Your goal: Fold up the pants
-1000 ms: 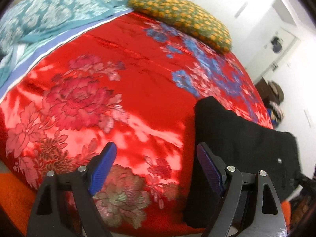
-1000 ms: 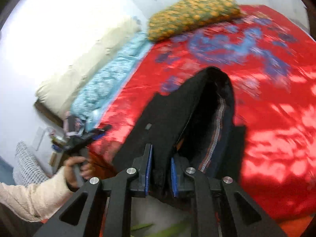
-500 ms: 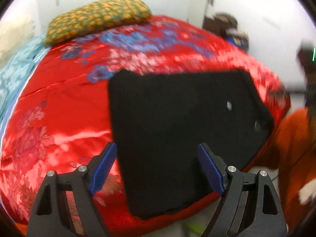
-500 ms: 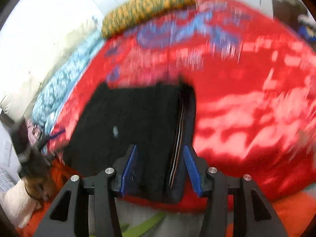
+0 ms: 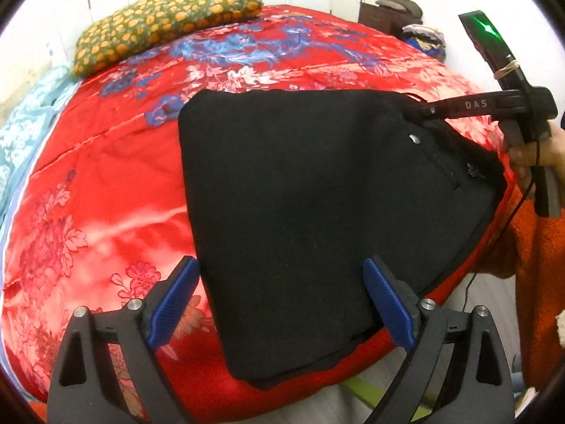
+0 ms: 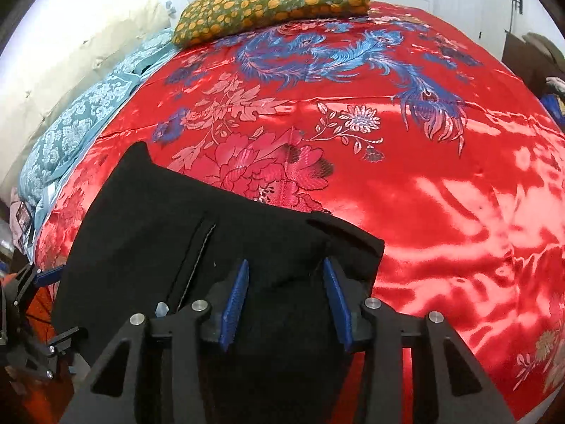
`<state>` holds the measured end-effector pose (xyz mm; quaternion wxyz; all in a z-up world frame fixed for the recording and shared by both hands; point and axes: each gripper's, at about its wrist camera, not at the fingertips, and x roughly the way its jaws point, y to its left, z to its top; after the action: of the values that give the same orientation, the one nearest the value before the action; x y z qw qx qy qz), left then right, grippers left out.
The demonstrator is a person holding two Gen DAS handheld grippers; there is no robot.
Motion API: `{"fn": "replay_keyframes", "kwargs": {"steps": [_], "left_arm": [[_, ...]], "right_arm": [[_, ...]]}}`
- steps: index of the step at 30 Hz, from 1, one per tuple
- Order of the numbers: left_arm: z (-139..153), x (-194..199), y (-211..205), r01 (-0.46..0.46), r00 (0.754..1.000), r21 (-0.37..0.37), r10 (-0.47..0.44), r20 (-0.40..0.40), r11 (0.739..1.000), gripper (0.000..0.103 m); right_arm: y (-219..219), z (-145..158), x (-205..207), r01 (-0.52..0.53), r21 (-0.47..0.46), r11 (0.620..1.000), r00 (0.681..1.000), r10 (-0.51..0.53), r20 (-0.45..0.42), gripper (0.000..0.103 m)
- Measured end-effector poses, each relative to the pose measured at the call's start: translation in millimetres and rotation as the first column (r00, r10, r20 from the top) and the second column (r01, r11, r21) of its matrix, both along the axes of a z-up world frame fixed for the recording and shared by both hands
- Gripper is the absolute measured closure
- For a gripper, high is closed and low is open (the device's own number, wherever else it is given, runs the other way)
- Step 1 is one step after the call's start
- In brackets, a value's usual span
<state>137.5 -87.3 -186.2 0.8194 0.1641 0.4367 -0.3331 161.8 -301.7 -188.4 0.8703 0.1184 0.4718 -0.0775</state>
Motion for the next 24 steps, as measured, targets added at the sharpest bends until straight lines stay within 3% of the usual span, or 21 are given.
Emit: {"fn": "replay_keyframes", "kwargs": {"steps": [14, 20, 24], "left_arm": [[-3, 8, -3, -0.012, 1.0, 0.011, 0.012, -0.023, 1.0, 0.007], [10, 7, 5, -0.049, 0.996, -0.039, 0.046, -0.073, 0.998, 0.008], [20, -4, 6, -0.031, 0.997, -0.063, 0.026, -0.071, 0.998, 0.008]], "right_arm": [[4, 14, -5, -0.005, -0.015, 1.0, 1.0, 0.005, -0.016, 0.054], [29, 55, -44, -0.068, -0.017, 0.998, 0.996, 0.069, 0.059, 0.054], [67, 59, -81, -0.15, 0.016, 0.989, 0.986, 0.148, 0.074, 0.054]]}}
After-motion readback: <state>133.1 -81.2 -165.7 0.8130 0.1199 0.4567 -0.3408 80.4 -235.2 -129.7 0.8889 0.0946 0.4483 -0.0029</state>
